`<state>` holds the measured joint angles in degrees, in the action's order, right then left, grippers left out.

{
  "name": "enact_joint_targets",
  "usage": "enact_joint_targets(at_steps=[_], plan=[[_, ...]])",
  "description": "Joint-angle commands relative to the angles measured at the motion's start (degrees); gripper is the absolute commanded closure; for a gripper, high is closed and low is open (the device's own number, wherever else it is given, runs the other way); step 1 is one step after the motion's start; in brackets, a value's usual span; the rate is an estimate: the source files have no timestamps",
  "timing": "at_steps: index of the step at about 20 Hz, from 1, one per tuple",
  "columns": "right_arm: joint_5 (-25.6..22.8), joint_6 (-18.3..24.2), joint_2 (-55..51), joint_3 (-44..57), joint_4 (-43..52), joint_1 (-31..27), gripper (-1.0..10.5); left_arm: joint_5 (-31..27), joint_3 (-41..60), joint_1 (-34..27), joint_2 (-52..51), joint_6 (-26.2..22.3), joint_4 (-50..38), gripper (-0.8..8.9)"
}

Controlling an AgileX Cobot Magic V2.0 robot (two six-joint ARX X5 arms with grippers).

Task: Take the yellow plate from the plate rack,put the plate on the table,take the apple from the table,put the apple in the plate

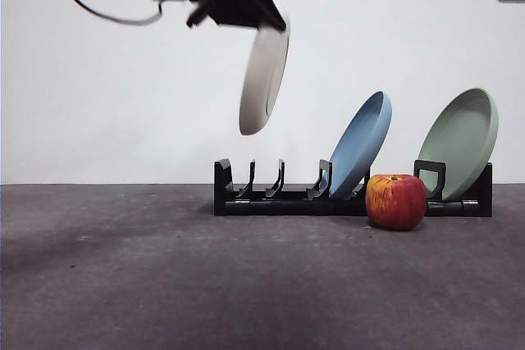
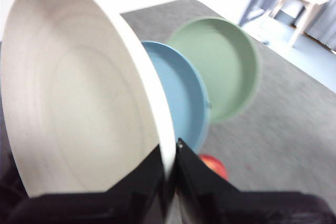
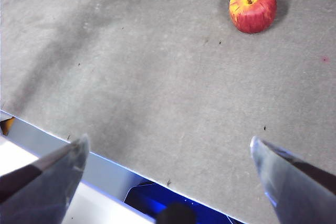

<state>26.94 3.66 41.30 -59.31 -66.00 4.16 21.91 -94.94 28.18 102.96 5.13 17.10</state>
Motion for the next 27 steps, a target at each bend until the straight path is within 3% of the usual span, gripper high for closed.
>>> enact_joint_targets(at_steps=[1,3,5,7,9,13,20,24,27], plan=[[-0.04,-0.35,-0.04,-0.22,0.35,0.13,3.0,0.39,-0.09,2.12,-3.93,-7.41,8.17,8.22],[-0.02,-0.35,-0.04,-0.22,0.37,0.13,3.0,-4.9,-0.09,5.27,-7.43,-13.4,17.77,8.22],[-0.02,-0.35,-0.04,-0.22,0.35,0.13,3.0,-16.28,-0.09,9.75,-9.2,-18.97,26.69,8.22],[-0.02,-0.37,-0.04,-0.22,0.35,0.13,3.0,-25.64,0.0,14.03,-9.22,-20.83,34.73,8.21],[-0.02,-0.37,-0.04,-0.22,0.35,0.13,3.0,-31.52,0.87,17.81,-9.14,-21.46,39.12,8.2],[0.02,-0.35,-0.04,-0.22,0.35,0.13,3.2,-41.46,7.91,25.05,-9.14,-19.91,37.2,8.2],[0.07,-0.37,-0.04,-0.22,0.37,0.13,3.2,-51.1,25.62,32.28,-7.67,-21.27,19.3,8.2],[0.04,-0.37,-0.04,-0.22,0.35,0.13,3.2,-52.54,27.32,34.71,-1.55,-21.68,15.23,8.2],[0.07,-0.37,-0.04,-0.22,0.35,0.13,3.2,-57.05,27.32,35.98,2.58,-21.62,12.57,8.2]])
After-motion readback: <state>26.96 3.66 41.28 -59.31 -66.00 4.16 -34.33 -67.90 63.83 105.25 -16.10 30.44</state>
